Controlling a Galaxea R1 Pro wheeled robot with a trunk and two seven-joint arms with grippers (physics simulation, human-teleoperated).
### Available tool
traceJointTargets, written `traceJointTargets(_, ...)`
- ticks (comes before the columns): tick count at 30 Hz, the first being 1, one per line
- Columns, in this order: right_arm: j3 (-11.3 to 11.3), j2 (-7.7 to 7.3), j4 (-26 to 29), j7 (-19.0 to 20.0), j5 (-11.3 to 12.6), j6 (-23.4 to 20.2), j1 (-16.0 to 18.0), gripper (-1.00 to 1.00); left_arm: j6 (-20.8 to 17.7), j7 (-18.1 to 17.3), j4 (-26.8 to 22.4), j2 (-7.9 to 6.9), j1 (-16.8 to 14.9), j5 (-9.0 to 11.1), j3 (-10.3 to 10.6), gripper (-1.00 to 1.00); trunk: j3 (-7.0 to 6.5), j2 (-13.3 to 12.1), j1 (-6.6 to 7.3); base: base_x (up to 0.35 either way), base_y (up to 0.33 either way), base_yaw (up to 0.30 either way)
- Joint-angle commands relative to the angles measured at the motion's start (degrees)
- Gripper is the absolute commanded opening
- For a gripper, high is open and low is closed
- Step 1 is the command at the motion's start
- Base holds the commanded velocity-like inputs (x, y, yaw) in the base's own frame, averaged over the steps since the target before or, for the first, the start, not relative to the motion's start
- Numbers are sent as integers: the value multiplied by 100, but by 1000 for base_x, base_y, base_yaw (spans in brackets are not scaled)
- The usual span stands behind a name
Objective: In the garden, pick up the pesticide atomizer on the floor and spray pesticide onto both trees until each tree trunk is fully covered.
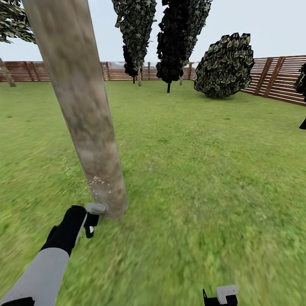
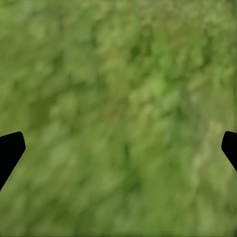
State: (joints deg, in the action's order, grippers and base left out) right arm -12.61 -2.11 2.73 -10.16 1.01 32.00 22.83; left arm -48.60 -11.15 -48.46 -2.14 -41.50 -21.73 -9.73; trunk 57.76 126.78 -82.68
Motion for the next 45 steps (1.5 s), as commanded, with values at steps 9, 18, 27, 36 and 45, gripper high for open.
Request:
traceJointTargets(9, -48, 0, -3, -38, 9, 8, 2, 100, 277, -74, -81, -109, -42, 25, -23, -100, 4, 2, 1, 0, 0, 0)
traceJointTargets(18, -48, 0, -5, -38, 8, 7, 2, 100, 272, -84, -107, -219, -41, 45, -12, -100, 4, 2, 1, 32, -77, 0)
traceJointTargets(27, -48, 0, -2, -38, 8, 3, 2, 100, 267, -75, -180, -195, -147, 36, -14, -100, 4, 2, 1, -88, -222, 1)
traceJointTargets(36, -48, 0, -4, -38, 10, 4, 2, 100, -305, -71, -584, -274, -257, 25, -3, -100, 4, 2, 1, -28, -17, 215)
traceJointTargets(45, -40, 0, -1, -38, 11, 4, 2, 100, -285, -36, -493, -227, -244, -4, 39, -100, 4, 2, 1, -18, -244, 17)
